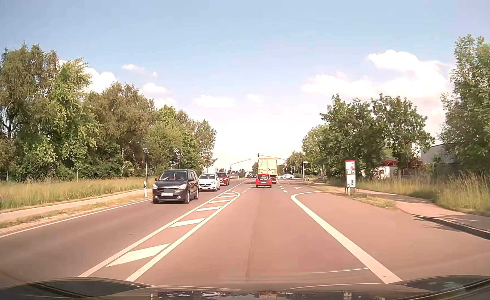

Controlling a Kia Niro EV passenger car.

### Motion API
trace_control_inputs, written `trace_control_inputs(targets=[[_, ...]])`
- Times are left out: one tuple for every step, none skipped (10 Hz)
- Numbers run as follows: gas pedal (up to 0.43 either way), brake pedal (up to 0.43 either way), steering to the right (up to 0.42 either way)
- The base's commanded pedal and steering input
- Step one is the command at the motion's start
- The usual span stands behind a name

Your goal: Follow the waypoints while adhering to traffic rules and regulations

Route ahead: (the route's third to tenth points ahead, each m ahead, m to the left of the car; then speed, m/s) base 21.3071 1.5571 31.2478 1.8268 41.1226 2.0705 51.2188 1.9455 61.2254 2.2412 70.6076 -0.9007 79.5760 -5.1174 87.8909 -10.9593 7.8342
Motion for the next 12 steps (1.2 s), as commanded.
trace_control_inputs(targets=[[0.0,0.159,0.004],[0.0,0.152,0.004],[0.0,0.152,0.003],[0.0,0.152,0.002],[0.0,0.171,0.0],[0.0,0.183,-0.002],[0.0,0.189,-0.002],[0.0,0.195,-0.002],[0.0,0.195,-0.002],[0.0,0.189,-0.001],[0.0,0.195,-0.001],[0.0,0.195,0.0]])
